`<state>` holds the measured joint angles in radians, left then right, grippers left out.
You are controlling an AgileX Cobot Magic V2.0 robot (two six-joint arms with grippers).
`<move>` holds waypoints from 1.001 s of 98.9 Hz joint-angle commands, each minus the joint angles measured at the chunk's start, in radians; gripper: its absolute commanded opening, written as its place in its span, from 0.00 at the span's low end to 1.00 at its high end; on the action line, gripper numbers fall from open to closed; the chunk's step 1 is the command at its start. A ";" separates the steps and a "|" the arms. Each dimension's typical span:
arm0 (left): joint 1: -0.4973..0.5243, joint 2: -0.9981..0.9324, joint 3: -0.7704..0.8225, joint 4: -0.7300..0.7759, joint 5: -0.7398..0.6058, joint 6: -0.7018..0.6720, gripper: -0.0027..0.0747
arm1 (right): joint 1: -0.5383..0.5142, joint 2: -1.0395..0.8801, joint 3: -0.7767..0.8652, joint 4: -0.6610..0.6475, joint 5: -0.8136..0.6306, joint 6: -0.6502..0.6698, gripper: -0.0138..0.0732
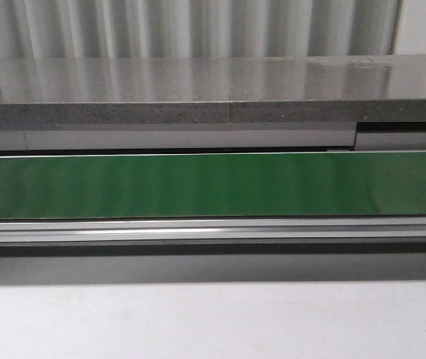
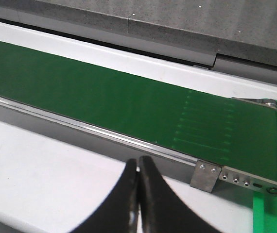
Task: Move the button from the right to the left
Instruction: 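Lift the button with the left gripper and carry it over the blue tray, then release the button into the blue tray with the left gripper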
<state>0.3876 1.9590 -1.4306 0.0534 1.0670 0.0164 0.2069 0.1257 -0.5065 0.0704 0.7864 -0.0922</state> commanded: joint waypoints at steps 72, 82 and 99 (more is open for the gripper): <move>-0.201 -0.450 0.013 -0.023 -0.265 0.005 0.01 | 0.000 0.012 -0.023 0.005 -0.073 -0.006 0.08; -0.279 -0.498 0.050 -0.033 -0.288 0.005 0.01 | 0.000 0.012 -0.023 0.005 -0.073 -0.006 0.08; -0.421 -0.573 0.122 -0.053 -0.356 0.005 0.01 | 0.000 0.012 -0.023 0.005 -0.073 -0.006 0.08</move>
<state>0.0302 1.4578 -1.3137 0.0185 0.8014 0.0186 0.2069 0.1257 -0.5065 0.0704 0.7864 -0.0922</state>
